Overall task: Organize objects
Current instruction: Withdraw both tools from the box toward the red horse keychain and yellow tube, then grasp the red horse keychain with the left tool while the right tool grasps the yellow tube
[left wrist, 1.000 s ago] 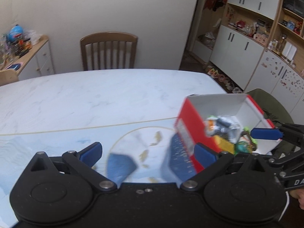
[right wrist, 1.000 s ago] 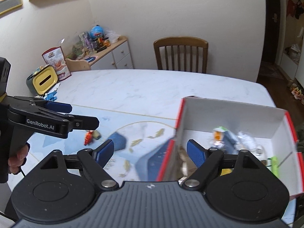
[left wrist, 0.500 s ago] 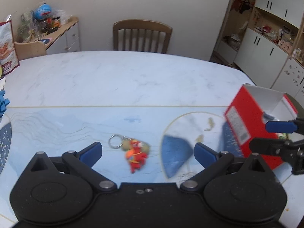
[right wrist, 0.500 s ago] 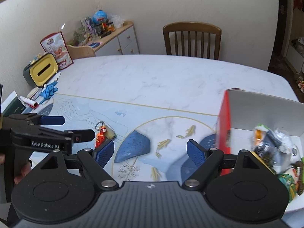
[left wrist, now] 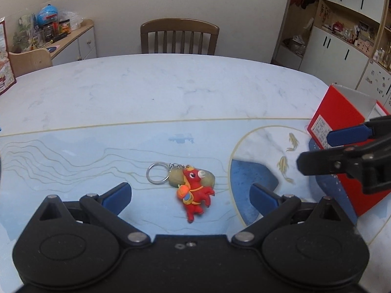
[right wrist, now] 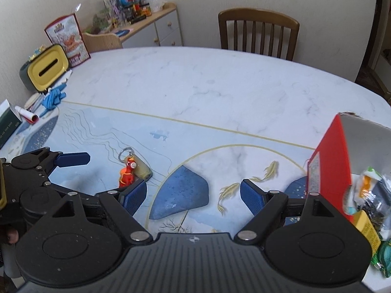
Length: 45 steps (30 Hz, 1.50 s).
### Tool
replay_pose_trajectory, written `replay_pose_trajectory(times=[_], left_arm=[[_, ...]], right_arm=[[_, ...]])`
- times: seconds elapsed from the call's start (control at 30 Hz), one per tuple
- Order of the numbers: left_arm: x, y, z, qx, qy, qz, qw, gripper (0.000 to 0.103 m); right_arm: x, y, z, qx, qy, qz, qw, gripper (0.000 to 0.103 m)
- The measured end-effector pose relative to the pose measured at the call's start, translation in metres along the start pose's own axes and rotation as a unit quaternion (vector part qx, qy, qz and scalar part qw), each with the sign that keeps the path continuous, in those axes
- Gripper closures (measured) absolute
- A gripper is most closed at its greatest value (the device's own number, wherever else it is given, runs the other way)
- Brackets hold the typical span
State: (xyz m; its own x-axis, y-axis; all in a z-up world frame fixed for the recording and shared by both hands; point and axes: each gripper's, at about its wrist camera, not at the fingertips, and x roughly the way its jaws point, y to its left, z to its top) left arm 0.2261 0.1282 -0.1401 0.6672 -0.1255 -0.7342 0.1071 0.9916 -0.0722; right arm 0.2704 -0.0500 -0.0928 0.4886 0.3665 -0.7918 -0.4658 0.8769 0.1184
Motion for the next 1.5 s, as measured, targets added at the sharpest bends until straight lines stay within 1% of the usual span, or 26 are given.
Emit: replay_pose_trajectory(times=[0.1,0.17,0.3,0.47,0.7,0.77,0.9,0.97,1.0,1.07,1.17,1.33,1.5], left_arm=[[0.008,0.0,-0.001,0.006,-0.003,-0.007,1.0,0.003],[0.013,-0.002,-0.002,0.014,0.0,-0.014,0.9998,0.007],[0.023,-0.001,-0.004,0.015,0.008,-0.019,0.9997,0.012],[0.03,0.002,-0.004,0.008,0.018,-0.031,0.9993,0.026],[0.031,0.004,-0.004,0.011,0.014,-0.044,0.9989,0.033],[0.031,0.005,-0.004,0.01,0.014,-0.046,0.9988,0.038],[0.03,0.007,-0.004,0.008,0.014,-0.051,0.9985,0.045],[0.03,0.008,-0.004,0.009,0.014,-0.052,0.9985,0.053],[0.029,0.009,-0.004,0.009,0.014,-0.052,0.9985,0.054],[0.029,0.011,-0.004,0.007,0.014,-0.055,0.9984,0.062],[0.029,0.017,-0.003,0.001,0.014,-0.065,0.9978,0.066],[0.028,0.029,-0.003,-0.019,0.019,-0.083,0.9962,0.066],[0.024,0.045,-0.005,-0.038,0.023,-0.08,0.9959,0.066]], right_arm=[[0.011,0.0,0.001,-0.002,0.014,-0.001,1.0,0.019],[0.017,0.0,0.003,-0.002,0.02,-0.001,1.0,0.019],[0.026,0.002,0.005,-0.004,0.029,0.002,1.0,0.019],[0.034,0.003,0.007,-0.002,0.036,0.004,0.999,0.019],[0.042,0.006,0.009,-0.006,0.045,0.01,0.999,0.019],[0.045,0.007,0.011,-0.007,0.046,0.011,0.999,0.019],[0.05,0.01,0.016,-0.005,0.047,0.014,0.999,0.019],[0.053,0.013,0.018,-0.006,0.047,0.017,0.999,0.019],[0.054,0.014,0.019,-0.008,0.048,0.018,0.999,0.019],[0.057,0.017,0.02,-0.012,0.05,0.021,0.998,0.019],[0.06,0.021,0.022,-0.015,0.052,0.024,0.998,0.019],[0.066,0.026,0.025,-0.018,0.055,0.031,0.998,0.019],[0.074,0.034,0.03,-0.029,0.06,0.039,0.997,0.019]])
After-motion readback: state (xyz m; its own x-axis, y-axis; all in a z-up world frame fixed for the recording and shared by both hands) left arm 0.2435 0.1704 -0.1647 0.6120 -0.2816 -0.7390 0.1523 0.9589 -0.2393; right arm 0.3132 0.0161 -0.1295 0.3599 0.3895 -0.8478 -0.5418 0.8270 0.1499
